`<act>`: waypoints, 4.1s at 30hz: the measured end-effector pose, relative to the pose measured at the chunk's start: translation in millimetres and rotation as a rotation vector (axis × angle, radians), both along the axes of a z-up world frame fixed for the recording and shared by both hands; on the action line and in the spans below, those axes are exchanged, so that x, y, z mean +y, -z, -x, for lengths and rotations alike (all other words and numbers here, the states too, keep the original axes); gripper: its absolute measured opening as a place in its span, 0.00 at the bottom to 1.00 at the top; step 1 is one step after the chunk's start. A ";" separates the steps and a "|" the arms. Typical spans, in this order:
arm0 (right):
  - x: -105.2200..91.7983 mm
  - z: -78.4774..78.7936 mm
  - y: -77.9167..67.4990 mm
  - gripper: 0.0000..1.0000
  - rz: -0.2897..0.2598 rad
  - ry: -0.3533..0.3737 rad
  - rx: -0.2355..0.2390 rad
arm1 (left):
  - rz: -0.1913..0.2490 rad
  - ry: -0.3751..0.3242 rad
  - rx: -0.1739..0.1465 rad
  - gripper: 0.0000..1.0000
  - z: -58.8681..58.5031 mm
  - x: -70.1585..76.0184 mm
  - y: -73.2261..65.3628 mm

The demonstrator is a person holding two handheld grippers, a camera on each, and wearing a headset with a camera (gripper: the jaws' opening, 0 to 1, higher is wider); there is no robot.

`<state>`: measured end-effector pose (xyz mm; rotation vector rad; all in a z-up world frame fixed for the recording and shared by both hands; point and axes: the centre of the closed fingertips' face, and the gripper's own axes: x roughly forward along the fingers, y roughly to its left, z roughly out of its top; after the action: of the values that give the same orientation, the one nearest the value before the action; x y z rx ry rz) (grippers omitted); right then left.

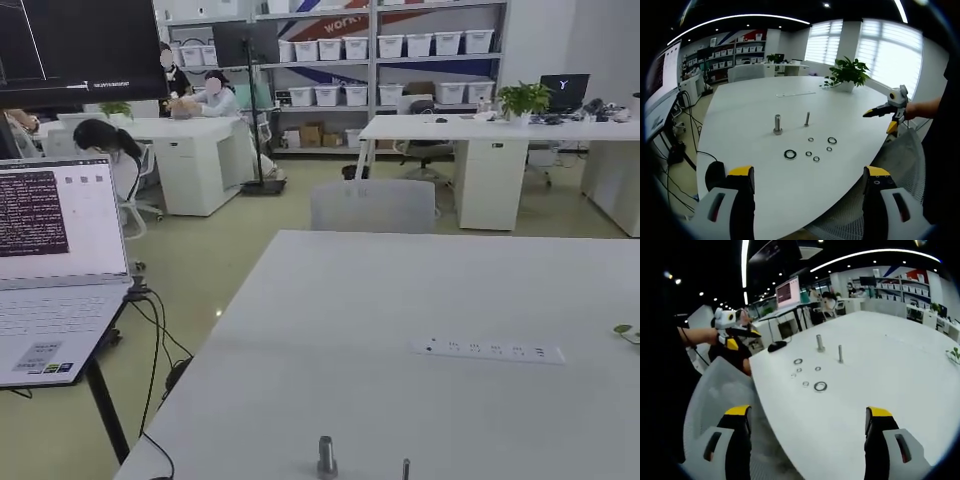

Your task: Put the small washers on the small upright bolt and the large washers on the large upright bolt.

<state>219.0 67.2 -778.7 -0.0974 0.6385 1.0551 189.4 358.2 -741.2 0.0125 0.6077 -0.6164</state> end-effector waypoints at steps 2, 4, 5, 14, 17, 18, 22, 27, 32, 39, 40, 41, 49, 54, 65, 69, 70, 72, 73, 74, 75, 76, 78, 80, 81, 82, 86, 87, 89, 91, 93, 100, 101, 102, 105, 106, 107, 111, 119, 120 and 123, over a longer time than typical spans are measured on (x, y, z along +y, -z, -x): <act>0.2 0.1 0.5 0.95 0.001 -0.003 0.000 | -0.006 0.005 -0.010 0.90 0.5 -0.6 -1.0; 0.8 0.8 0.4 0.95 -0.002 -0.009 0.002 | -0.004 0.002 -0.004 0.90 -0.3 -0.8 -0.6; 1.1 1.3 0.3 0.95 -0.002 -0.012 0.002 | -0.007 0.003 -0.003 0.89 -0.1 -0.8 -0.4; -2.4 -0.7 0.4 0.95 -0.004 -0.010 0.002 | -0.015 0.005 -0.003 0.87 -0.2 -2.9 0.5; -0.6 -2.1 -0.6 0.95 0.001 -0.010 0.004 | -0.015 0.007 -0.004 0.88 0.0 -3.3 1.5; 0.7 -2.1 -0.8 0.94 0.003 -0.011 0.006 | -0.014 0.008 -0.001 0.88 0.4 -3.3 2.3; 11.3 -2.9 -2.8 0.93 0.021 -0.037 0.001 | -0.015 0.021 -0.002 0.90 0.5 -2.1 5.8; 22.9 -12.4 -5.2 0.92 0.043 -0.045 0.001 | -0.026 0.044 -0.001 0.92 -1.5 -1.5 6.5; 33.6 -25.4 -9.1 0.91 0.049 -0.046 -0.015 | -0.008 0.052 -0.004 0.89 -7.4 0.3 1.5; 51.2 -35.6 -6.7 0.89 0.077 -0.072 -0.022 | -0.013 0.083 -0.021 0.89 -11.2 1.1 -4.1; 53.8 -37.5 -6.0 0.88 0.079 -0.078 -0.023 | -0.012 0.086 -0.026 0.89 -12.3 1.2 -4.9; 55.3 -38.3 -4.9 0.88 0.085 -0.084 -0.021 | -0.010 0.088 -0.028 0.89 -13.0 1.0 -5.4; 64.1 -50.0 6.0 0.79 0.176 -0.153 -0.035 | -0.009 0.109 -0.021 0.90 -14.8 -1.4 4.3; 70.8 -55.3 12.7 0.74 0.227 -0.203 -0.042 | -0.014 0.124 -0.023 0.91 -16.4 -3.7 5.3; 94.5 -54.1 27.2 0.65 0.314 -0.317 -0.055 | -0.035 0.186 -0.018 0.90 -13.2 -10.2 11.7; 103.1 -52.8 30.5 0.64 0.327 -0.341 -0.053 | -0.036 0.200 -0.014 0.89 -13.5 -8.7 11.2; 105.2 -52.9 31.3 0.63 0.332 -0.348 -0.053 | -0.037 0.202 -0.018 0.89 -14.0 -7.7 10.2; 108.1 -53.4 32.7 0.61 0.347 -0.362 -0.057 | -0.036 0.206 -0.016 0.89 -15.3 -4.4 11.5; 109.3 -53.8 33.2 0.60 0.353 -0.368 -0.059 | -0.036 0.208 -0.014 0.89 -15.8 -3.1 11.9; 110.8 -54.7 34.1 0.59 0.361 -0.373 -0.062 | -0.036 0.210 -0.012 0.89 -16.0 -2.0 12.0; 111.9 -55.3 34.9 0.59 0.367 -0.379 -0.066 | -0.034 0.214 -0.018 0.89 -16.6 -0.9 11.0; 112.8 -55.5 35.9 0.58 0.374 -0.385 -0.066 | -0.032 0.215 -0.021 0.89 -17.2 -0.2 10.5; 114.3 -56.0 40.1 0.56 0.397 -0.402 -0.066 | -0.033 0.218 -0.025 0.89 -18.3 1.9 10.8; 117.3 -56.0 43.2 0.54 0.413 -0.423 -0.073 | -0.035 0.221 -0.027 0.89 -19.6 4.0 12.1; 118.9 -55.6 44.9 0.53 0.425 -0.438 -0.078 | -0.034 0.222 -0.025 0.89 -20.0 4.5 12.7; 119.8 -55.2 46.3 0.52 0.434 -0.448 -0.079 | -0.035 0.223 -0.024 0.89 -20.0 4.7 13.2; 124.0 -53.3 52.2 0.49 0.466 -0.494 -0.090 | -0.043 0.230 -0.023 0.89 -20.0 4.3 15.4; 125.6 -53.1 53.7 0.48 0.472 -0.504 -0.089 | -0.041 0.229 -0.026 0.89 -20.2 4.1 14.9; 127.9 -52.8 55.7 0.45 0.477 -0.518 -0.088 | -0.037 0.227 -0.026 0.89 -20.0 3.6 14.3; 127.2 -52.6 61.0 0.44 0.502 -0.539 -0.093 | -0.038 0.227 -0.027 0.88 -19.5 3.3 14.1; 126.5 -51.4 66.3 0.43 0.514 -0.555 -0.089 | -0.037 0.227 -0.027 0.88 -19.1 2.9 14.1; 123.8 -48.6 76.5 0.39 0.569 -0.612 -0.096 | -0.044 0.223 -0.031 0.88 -20.1 4.6 15.5; 123.9 -48.3 78.0 0.39 0.576 -0.620 -0.096 | -0.046 0.223 -0.032 0.88 -20.7 5.0 16.5; 124.4 -48.6 79.1 0.38 0.581 -0.626 -0.097 | -0.047 0.223 -0.033 0.88 -20.8 5.3 17.3; 126.5 -48.0 82.4 0.37 0.593 -0.643 -0.097 | -0.059 0.230 -0.032 0.89 -20.6 5.7 21.5; 128.1 -47.6 83.4 0.37 0.599 -0.650 -0.098 | -0.060 0.233 -0.032 0.89 -20.4 5.8 22.4; 129.3 -47.2 83.9 0.36 0.601 -0.655 -0.100 | -0.062 0.234 -0.032 0.89 -20.5 5.9 22.8; 132.0 -47.9 89.0 0.34 0.623 -0.672 -0.102 | -0.065 0.235 -0.034 0.91 -22.0 7.7 24.8; 128.5 -51.2 93.9 0.28 0.672 -0.692 -0.106 | -0.081 0.244 -0.041 0.94 -25.5 8.7 26.1; 128.7 -50.8 93.3 0.27 0.664 -0.687 -0.100 | -0.077 0.241 -0.042 0.95 -26.6 8.4 25.1; 127.1 -49.5 93.6 0.27 0.667 -0.682 -0.087 | -0.084 0.238 -0.045 0.98 -28.1 8.8 25.7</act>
<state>268.5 194.2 -872.3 -0.9926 0.8844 1.4348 217.4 367.0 -766.9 0.1787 0.5928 -0.8181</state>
